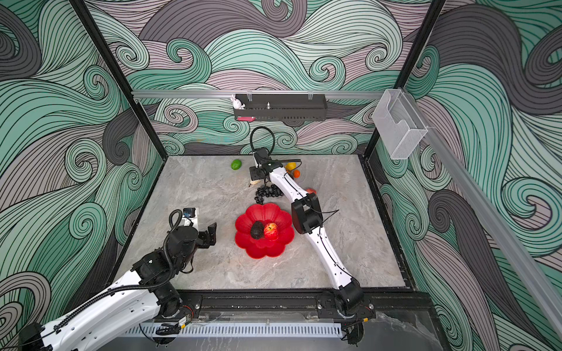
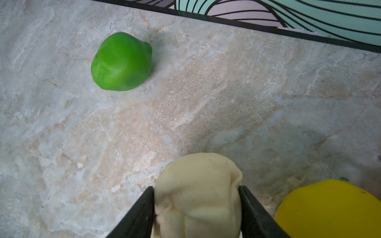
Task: Arrange fruit in a fruit bowl
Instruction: Pick up the fruit from the top-center of the table.
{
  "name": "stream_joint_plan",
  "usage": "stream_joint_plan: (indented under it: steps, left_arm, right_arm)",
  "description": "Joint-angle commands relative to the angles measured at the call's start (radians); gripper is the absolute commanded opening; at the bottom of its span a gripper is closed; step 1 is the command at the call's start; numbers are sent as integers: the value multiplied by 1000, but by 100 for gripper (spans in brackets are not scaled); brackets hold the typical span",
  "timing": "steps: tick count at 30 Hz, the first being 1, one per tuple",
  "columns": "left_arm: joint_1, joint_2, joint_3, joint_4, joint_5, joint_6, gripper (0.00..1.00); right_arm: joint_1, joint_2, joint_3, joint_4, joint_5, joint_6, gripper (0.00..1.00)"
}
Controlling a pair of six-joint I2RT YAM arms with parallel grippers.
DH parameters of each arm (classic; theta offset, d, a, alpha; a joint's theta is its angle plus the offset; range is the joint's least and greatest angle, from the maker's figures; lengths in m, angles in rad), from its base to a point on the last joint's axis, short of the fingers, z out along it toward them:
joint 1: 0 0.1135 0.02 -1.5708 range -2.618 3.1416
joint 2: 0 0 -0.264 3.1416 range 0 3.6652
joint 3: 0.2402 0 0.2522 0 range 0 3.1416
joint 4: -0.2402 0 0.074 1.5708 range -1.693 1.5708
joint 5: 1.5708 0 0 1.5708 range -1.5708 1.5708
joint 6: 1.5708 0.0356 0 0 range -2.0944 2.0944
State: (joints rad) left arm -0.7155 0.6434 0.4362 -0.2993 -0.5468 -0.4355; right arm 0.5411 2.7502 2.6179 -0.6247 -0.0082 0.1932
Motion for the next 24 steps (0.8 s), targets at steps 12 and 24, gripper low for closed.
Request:
stream_joint_plan:
  steps: [12,24]
  left_arm:
    - [8,-13,13,2,-28,-12,88]
    - [10,-11,15,5,-22,-10,88]
  right_arm:
    - [41,-132,-182,107,-119,192,55]
    - [61,-375,-519,334,-125,292,53]
